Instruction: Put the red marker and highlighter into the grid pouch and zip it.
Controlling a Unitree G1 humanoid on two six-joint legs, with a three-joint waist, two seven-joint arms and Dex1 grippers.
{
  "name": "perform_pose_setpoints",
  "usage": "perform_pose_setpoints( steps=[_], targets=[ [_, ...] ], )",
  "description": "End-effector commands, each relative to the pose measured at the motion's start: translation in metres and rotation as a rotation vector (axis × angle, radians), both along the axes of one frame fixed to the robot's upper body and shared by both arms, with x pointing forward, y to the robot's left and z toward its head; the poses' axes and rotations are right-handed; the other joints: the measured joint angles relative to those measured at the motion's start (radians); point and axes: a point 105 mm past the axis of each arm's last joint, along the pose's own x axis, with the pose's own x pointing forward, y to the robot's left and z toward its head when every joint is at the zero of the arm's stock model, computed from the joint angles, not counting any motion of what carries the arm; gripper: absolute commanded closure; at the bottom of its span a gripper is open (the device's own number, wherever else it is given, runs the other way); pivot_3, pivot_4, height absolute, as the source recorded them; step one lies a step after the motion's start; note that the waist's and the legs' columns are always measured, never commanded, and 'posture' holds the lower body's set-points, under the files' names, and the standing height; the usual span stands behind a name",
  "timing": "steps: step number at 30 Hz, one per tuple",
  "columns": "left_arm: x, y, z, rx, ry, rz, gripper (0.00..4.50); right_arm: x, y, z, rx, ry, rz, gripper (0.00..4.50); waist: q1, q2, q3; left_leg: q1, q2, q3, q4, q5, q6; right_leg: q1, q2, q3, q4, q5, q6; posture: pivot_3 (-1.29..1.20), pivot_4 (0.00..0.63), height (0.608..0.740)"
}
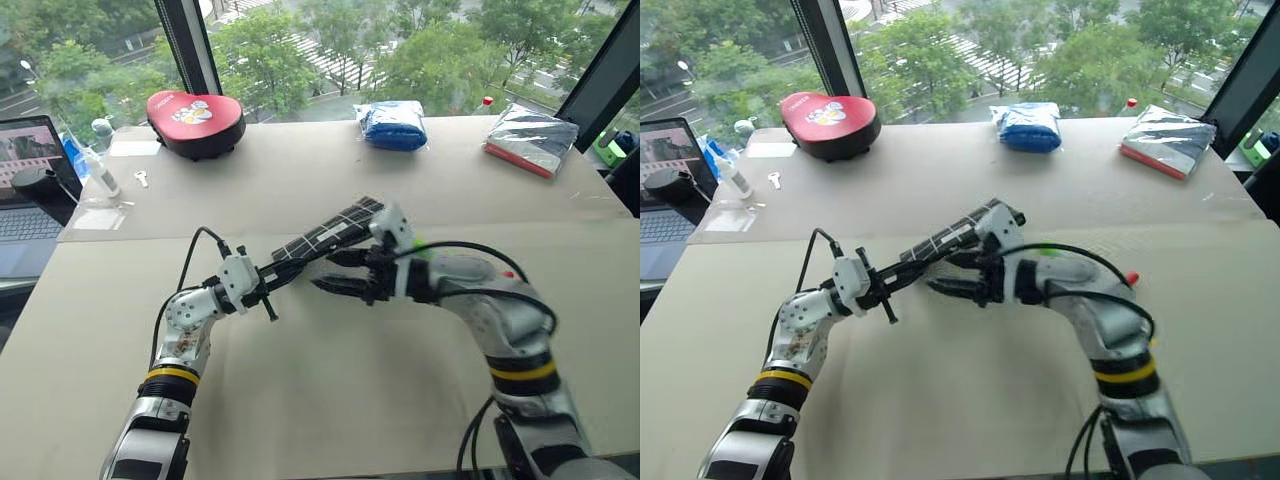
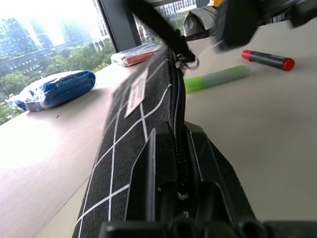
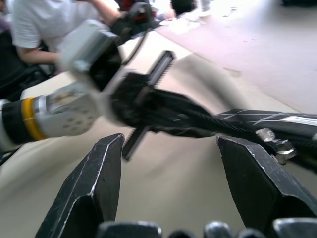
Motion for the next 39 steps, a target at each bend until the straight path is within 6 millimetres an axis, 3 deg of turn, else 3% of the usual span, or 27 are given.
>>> perform_pose_setpoints(
  steps=[1, 3, 11, 14, 16, 21, 26, 29, 34, 37, 39],
  targets=[
    [-0.002, 0.000, 0.006, -0.002, -0.034, 0.001, 4.50, -0.024, -0.013, 0.007, -0.028, -0.043, 0.034, 1.16, 0.000, 0.000, 0.000, 0.000, 0.000, 0.000, 0.000, 0.000, 0.000, 0.000, 0.000, 0.000, 0.000, 0.000, 0.000, 0.00, 0.150, 0.740],
    [-0.004, 0.000, 0.005, -0.003, -0.032, 0.003, 4.50, -0.025, -0.029, 0.007, -0.074, -0.065, -0.026, 1.16, 0.000, 0.000, 0.000, 0.000, -0.001, 0.001, 0.001, 0.000, 0.000, 0.000, -0.001, 0.001, -0.001, 0.000, 0.000, 0.00, 0.150, 0.740],
    [-0.007, 0.001, 0.001, -0.013, -0.021, 0.014, 4.50, 0.011, -0.128, 0.038, -0.213, -0.216, -0.516, 1.16, 0.023, 0.000, 0.000, 0.001, 0.000, 0.005, 0.004, 0.000, 0.000, 0.001, 0.000, 0.002, -0.001, 0.002, -0.001, 0.00, 0.150, 0.740],
    [-0.007, -0.001, 0.000, -0.020, -0.020, 0.018, 4.50, 0.032, -0.187, 0.038, -0.279, -0.188, -0.849, 1.16, 0.026, 0.000, 0.000, 0.002, 0.000, 0.006, 0.004, 0.000, 0.000, 0.001, 0.000, 0.002, 0.000, 0.003, -0.001, 0.00, 0.150, 0.740],
    [-0.006, -0.002, 0.000, -0.022, -0.019, 0.018, 4.50, 0.033, -0.208, 0.028, -0.303, -0.127, -0.985, 1.16, 0.028, -0.001, 0.000, 0.002, 0.000, 0.008, 0.004, 0.000, 0.000, 0.001, -0.001, 0.003, -0.001, 0.003, 0.000, 0.00, 0.150, 0.740],
    [-0.006, -0.003, -0.001, -0.023, -0.018, 0.015, 4.50, 0.030, -0.219, 0.020, -0.290, -0.066, -1.136, 1.16, 0.025, -0.001, 0.000, 0.001, 0.001, 0.008, 0.004, 0.000, 0.000, 0.000, -0.001, 0.004, -0.001, 0.003, 0.000, 0.00, 0.150, 0.740],
    [-0.006, -0.006, -0.003, -0.036, -0.008, 0.009, 4.50, 0.023, -0.188, 0.008, -0.144, 0.033, -1.238, 1.16, 0.023, 0.000, 0.000, 0.001, 0.002, 0.011, 0.004, 0.000, 0.000, 0.001, -0.002, 0.005, -0.001, 0.004, -0.001, 0.00, 0.150, 0.740],
    [-0.006, -0.008, -0.005, -0.037, -0.002, 0.002, 4.50, 0.021, -0.187, 0.002, -0.171, 0.048, -1.329, 1.16, 0.027, 0.000, 0.000, 0.001, 0.001, 0.011, 0.005, -0.001, 0.001, 0.000, -0.002, 0.006, -0.001, 0.005, 0.000, 0.00, 0.150, 0.740],
    [-0.004, -0.008, -0.004, -0.042, 0.002, 0.000, 4.50, 0.020, -0.197, 0.014, -0.245, -0.048, -1.451, 1.16, 0.028, 0.000, 0.000, -0.001, 0.000, 0.011, 0.010, -0.002, 0.003, 0.000, -0.002, 0.005, -0.001, 0.006, 0.002, 0.00, 0.150, 0.740],
    [-0.004, -0.008, -0.005, -0.045, 0.004, 0.000, 4.50, 0.022, -0.189, 0.023, -0.242, -0.099, -1.452, 1.16, 0.023, 0.000, 0.000, -0.001, 0.000, 0.011, 0.010, -0.002, 0.003, 0.000, -0.001, 0.005, -0.001, 0.006, 0.002, 0.00, 0.150, 0.740],
    [-0.004, -0.008, -0.005, -0.047, 0.004, 0.002, 4.50, 0.020, -0.185, 0.016, -0.246, -0.081, -1.456, 1.16, 0.021, 0.000, 0.000, -0.001, 0.001, 0.011, 0.010, -0.002, 0.003, 0.000, -0.001, 0.005, -0.001, 0.006, 0.002, 0.00, 0.150, 0.740]
  ],
)
